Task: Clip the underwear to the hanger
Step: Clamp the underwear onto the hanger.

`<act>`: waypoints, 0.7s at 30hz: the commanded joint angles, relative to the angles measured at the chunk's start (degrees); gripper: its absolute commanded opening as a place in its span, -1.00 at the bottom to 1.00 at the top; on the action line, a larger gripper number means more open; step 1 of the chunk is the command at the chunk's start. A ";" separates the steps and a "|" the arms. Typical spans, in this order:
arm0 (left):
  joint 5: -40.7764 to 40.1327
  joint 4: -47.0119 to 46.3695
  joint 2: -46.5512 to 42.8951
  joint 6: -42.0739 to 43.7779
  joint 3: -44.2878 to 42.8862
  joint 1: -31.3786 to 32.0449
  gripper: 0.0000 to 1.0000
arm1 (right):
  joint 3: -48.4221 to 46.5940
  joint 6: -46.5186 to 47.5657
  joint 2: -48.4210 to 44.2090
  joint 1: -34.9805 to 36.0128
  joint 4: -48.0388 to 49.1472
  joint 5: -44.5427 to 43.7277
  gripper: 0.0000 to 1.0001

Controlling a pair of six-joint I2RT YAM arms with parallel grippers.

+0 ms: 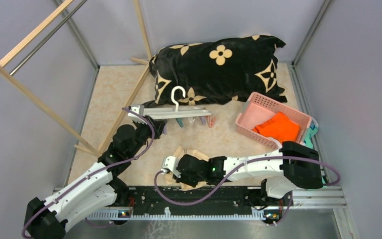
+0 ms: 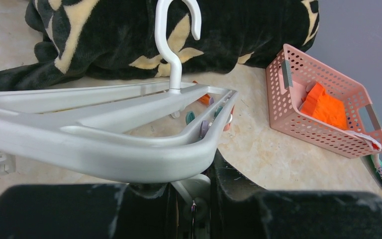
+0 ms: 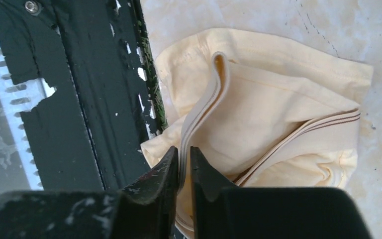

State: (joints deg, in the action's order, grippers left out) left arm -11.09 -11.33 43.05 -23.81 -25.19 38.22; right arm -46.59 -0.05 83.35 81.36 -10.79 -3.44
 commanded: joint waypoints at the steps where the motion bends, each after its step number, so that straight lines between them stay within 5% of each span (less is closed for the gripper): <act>1: 1.83 -0.88 -0.01 0.37 0.95 -0.42 -1.00 | 2.18 -1.95 -3.45 0.39 4.29 -3.58 -0.62; 9: 2.54 -0.59 -0.26 -0.25 1.93 -0.49 -1.00 | 7.12 -3.39 -6.01 0.41 9.76 -4.21 -0.33; 21: 3.88 -1.30 0.54 -1.24 2.10 -0.51 -1.00 | 13.17 -5.07 -9.76 1.01 19.11 -3.30 -0.22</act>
State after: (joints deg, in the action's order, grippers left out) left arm -8.82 -12.47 43.07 -25.32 -23.81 38.09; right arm -35.03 -4.08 77.12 81.41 1.37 -6.33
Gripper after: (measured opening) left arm 0.255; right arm 0.373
